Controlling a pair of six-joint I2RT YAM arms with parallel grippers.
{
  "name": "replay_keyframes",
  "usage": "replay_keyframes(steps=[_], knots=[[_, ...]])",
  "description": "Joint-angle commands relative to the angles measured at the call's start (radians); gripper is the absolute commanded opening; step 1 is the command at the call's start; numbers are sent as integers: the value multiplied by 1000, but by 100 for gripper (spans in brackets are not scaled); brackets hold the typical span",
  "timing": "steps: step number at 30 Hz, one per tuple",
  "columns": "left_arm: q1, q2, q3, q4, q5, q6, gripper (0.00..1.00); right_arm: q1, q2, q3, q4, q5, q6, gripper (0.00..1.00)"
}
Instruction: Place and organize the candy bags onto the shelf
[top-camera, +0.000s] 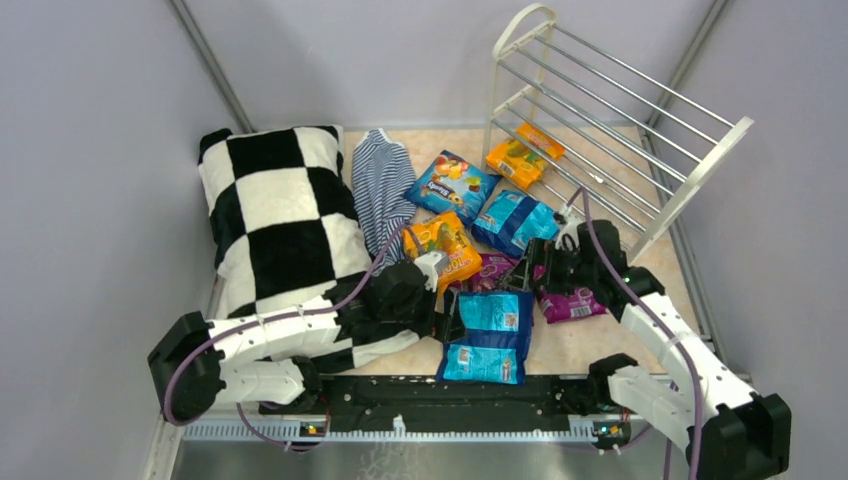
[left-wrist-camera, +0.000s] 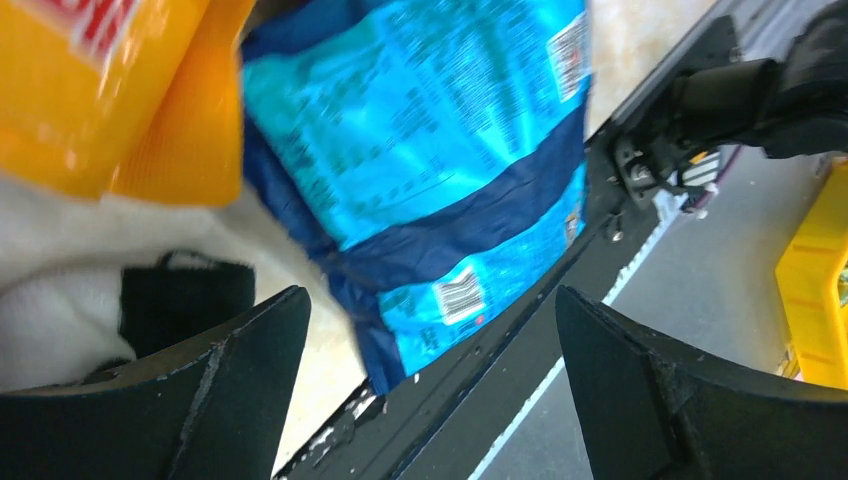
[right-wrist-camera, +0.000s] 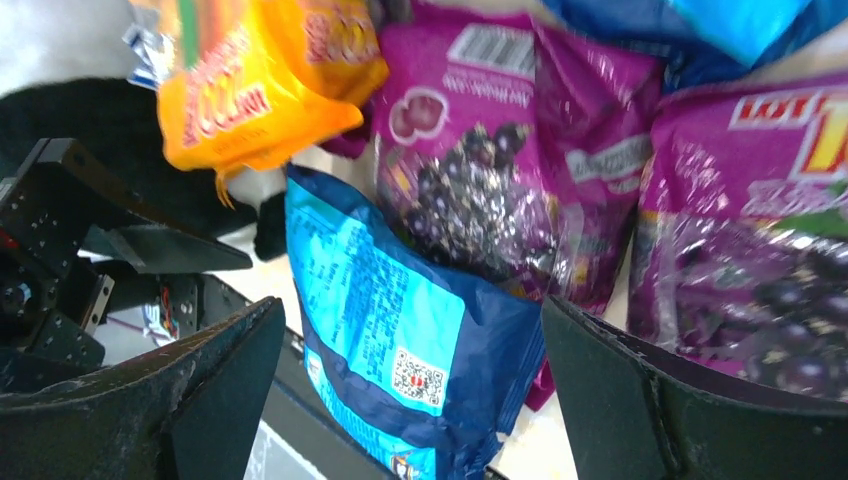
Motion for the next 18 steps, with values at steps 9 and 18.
replay_keyframes(steps=[9, 18], knots=[[-7, 26, -155, 198, 2, -155, 99, 187, 68, -121, 12, 125, 224, 99], [-6, 116, -205, 417, 38, -244, 96, 187, -57, -105, -129, 240, 228, 99]])
